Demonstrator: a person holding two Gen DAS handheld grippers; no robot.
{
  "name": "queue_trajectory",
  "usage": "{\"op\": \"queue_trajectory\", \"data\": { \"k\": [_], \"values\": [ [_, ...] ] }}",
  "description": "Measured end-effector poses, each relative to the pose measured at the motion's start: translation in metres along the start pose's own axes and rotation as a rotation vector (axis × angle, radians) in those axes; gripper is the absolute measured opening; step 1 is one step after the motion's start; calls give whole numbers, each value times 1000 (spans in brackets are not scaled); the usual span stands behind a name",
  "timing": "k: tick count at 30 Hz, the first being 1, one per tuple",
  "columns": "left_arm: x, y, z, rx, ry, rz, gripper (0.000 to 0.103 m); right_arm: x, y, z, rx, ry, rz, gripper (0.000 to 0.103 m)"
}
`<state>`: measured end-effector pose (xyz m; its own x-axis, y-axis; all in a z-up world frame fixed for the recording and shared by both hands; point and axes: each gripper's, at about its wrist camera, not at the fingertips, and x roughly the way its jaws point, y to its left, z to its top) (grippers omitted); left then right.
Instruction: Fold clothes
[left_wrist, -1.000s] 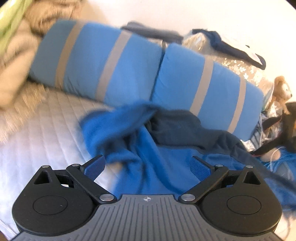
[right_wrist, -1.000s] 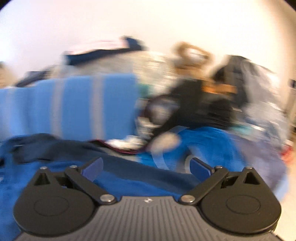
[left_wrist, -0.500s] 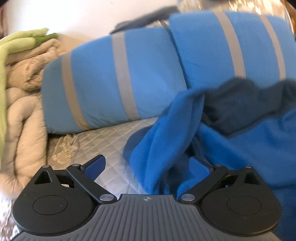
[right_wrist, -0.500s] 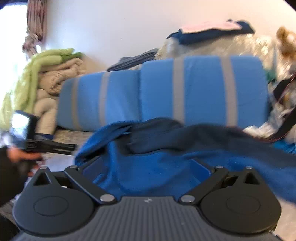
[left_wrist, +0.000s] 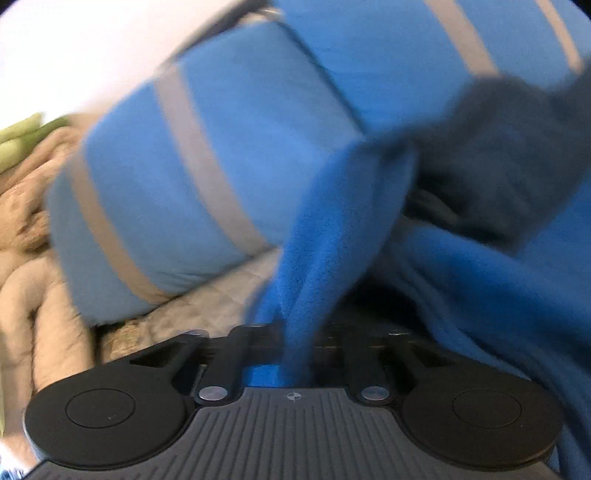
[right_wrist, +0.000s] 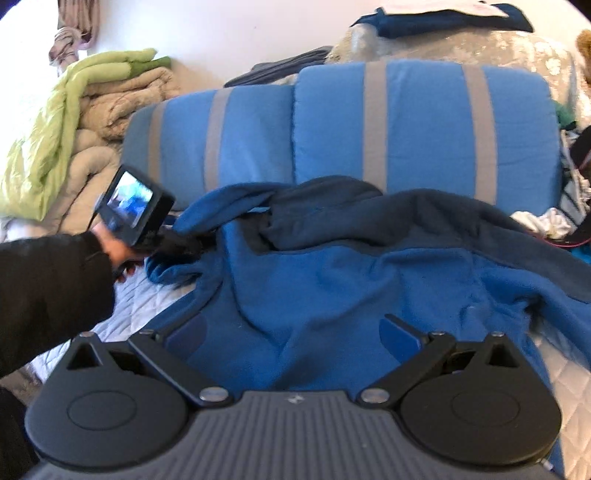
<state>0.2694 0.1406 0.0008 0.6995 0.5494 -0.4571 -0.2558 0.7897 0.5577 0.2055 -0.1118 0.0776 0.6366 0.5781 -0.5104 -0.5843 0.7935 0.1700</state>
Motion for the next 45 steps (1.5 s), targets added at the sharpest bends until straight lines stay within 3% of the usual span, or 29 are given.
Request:
{"op": "queue_trajectory", "data": {
  "k": [3,6,10,13,15,17,20,23,29,32,38,42,43,44,45],
  "values": [
    [-15,32,-9,-120,-60,39,9,5,-1,-2,9,19,4,103],
    [-24,72,-32,-262,-46,40,9,7,-4,-3,25,28,-13,103],
    [-30,121,-85,-477,40,9,9,6,-4,-4,26,28,-23,103],
    [-33,130,-126,-536,123,-58,12,5,1,-5,-7,22,-40,103],
    [-35,133,-152,-560,180,-108,23,5,5,-6,-31,22,-48,103],
    [-42,126,-167,-509,197,-120,45,5,5,-7,-33,28,-47,103],
    [-54,117,-159,-417,149,-83,58,7,4,-7,-21,37,-52,103],
    [-56,117,-136,-413,110,-106,64,8,2,-7,-18,40,-62,103],
    [-52,120,-91,-460,-3,-277,78,12,1,-8,-19,51,-78,103],
    [-18,129,-67,-477,-4,-352,78,14,0,-8,-16,60,-80,103],
    [62,150,-46,-662,94,-494,78,17,-3,-11,-19,77,-92,103],
    [92,150,-41,-719,154,-532,74,23,1,-12,-50,85,-100,103],
    [98,150,-41,-729,176,-543,55,24,2,-12,-57,85,-99,103],
    [105,149,-42,-738,202,-556,24,25,3,-12,-63,86,-99,103],
    [106,149,-43,-741,212,-554,12,26,4,-12,-68,87,-98,103]
  ]
}}
